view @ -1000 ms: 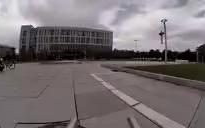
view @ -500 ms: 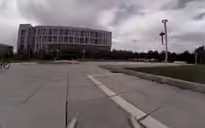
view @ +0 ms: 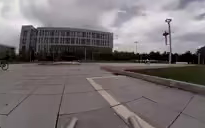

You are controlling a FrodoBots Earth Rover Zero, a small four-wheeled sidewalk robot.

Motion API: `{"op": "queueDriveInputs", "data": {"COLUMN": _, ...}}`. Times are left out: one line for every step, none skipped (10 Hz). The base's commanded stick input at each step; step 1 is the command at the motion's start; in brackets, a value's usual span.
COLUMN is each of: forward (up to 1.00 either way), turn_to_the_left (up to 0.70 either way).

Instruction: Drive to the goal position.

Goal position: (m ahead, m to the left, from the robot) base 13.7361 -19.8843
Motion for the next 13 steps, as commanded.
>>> {"op": "queueDriveInputs", "data": {"forward": 0.7, "turn_to_the_left": 0.28}}
{"op": "queueDriveInputs", "data": {"forward": 0.7, "turn_to_the_left": 0.01}}
{"op": "queueDriveInputs", "data": {"forward": 0.7, "turn_to_the_left": 0.01}}
{"op": "queueDriveInputs", "data": {"forward": 0.7, "turn_to_the_left": 0.01}}
{"op": "queueDriveInputs", "data": {"forward": 0.7, "turn_to_the_left": 0.01}}
{"op": "queueDriveInputs", "data": {"forward": 0.7, "turn_to_the_left": 0.01}}
{"op": "queueDriveInputs", "data": {"forward": 0.7, "turn_to_the_left": 0.01}}
{"op": "queueDriveInputs", "data": {"forward": 0.7, "turn_to_the_left": 0.01}}
{"op": "queueDriveInputs", "data": {"forward": 0.7, "turn_to_the_left": 0.01}}
{"op": "queueDriveInputs", "data": {"forward": 0.7, "turn_to_the_left": 0.01}}
{"op": "queueDriveInputs", "data": {"forward": 0.7, "turn_to_the_left": 0.01}}
{"op": "queueDriveInputs", "data": {"forward": 0.7, "turn_to_the_left": 0.01}}
{"op": "queueDriveInputs", "data": {"forward": 0.7, "turn_to_the_left": 0.01}}
